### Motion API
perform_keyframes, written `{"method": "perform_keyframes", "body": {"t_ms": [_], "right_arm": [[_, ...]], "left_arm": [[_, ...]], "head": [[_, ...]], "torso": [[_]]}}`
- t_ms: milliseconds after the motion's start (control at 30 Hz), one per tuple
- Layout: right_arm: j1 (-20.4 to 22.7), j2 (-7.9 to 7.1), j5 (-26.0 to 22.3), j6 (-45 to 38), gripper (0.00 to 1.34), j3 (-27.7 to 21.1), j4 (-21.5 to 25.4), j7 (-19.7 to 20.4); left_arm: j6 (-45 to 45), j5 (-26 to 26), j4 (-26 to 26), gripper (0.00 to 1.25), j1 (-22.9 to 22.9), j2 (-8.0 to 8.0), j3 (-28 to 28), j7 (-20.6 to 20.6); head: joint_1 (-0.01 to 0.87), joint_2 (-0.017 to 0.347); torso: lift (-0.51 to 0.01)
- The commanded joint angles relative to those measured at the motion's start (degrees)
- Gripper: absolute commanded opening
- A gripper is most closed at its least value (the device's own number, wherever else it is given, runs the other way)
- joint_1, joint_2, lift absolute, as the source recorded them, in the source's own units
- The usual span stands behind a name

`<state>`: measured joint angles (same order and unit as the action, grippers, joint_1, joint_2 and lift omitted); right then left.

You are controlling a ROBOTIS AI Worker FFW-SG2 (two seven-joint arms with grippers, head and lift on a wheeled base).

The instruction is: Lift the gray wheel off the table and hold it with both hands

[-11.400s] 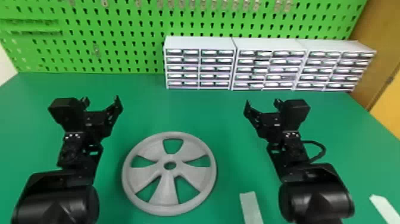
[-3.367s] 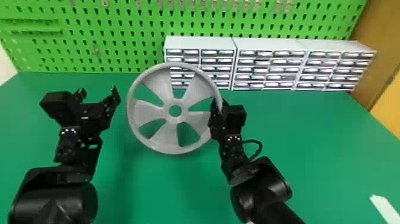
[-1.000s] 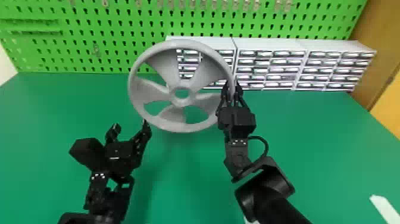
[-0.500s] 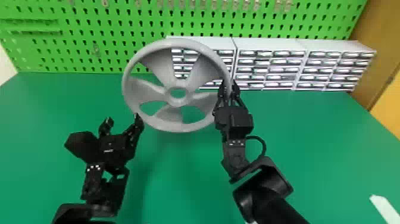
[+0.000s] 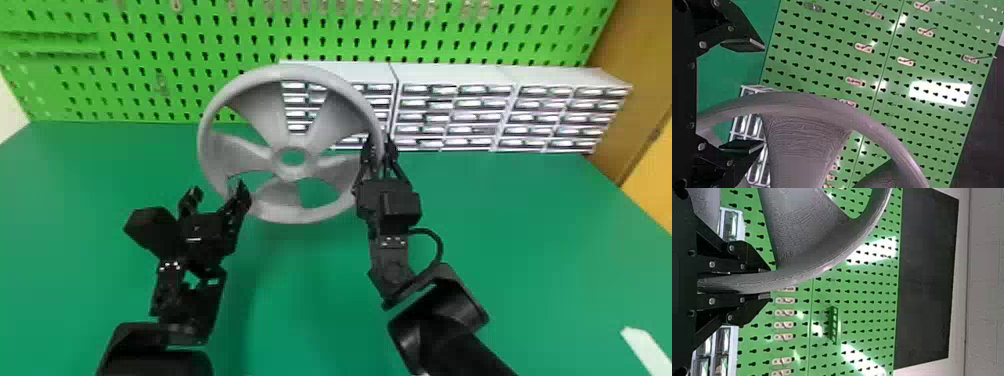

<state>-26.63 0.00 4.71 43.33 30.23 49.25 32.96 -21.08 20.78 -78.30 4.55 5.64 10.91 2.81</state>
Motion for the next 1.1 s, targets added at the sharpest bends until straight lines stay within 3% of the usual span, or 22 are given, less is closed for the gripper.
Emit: {"method": "perform_keyframes", "body": {"t_ms": [0,667,833,1067], "right_arm": [[0.00,0.05,-0.05,0.00,0.03,0.18,0.24,0.00],[-0.09,0.05,-0.40,0.00,0.03,0.36,0.32,0.00],[-0.09,0.05,-0.49,0.00,0.03,0.27,0.32,0.00],[-0.09,0.05,-0.75,-0.44,0.03,-0.08,0.32,0.00]], "left_arm": [[-1.33,0.67,2.81,0.86,1.51,-0.02,0.87,0.00],[-3.09,0.84,4.83,0.82,3.36,-0.10,1.84,0.00],[-3.00,1.19,4.83,0.72,3.10,-0.10,2.10,1.15],[-2.91,2.86,4.83,0.48,2.48,-0.10,3.15,4.05]], "head": [[0.711,0.015],[0.711,0.015],[0.711,0.015],[0.711,0.015]], "torso": [[-0.098],[-0.098],[-0.098],[-0.098]]}}
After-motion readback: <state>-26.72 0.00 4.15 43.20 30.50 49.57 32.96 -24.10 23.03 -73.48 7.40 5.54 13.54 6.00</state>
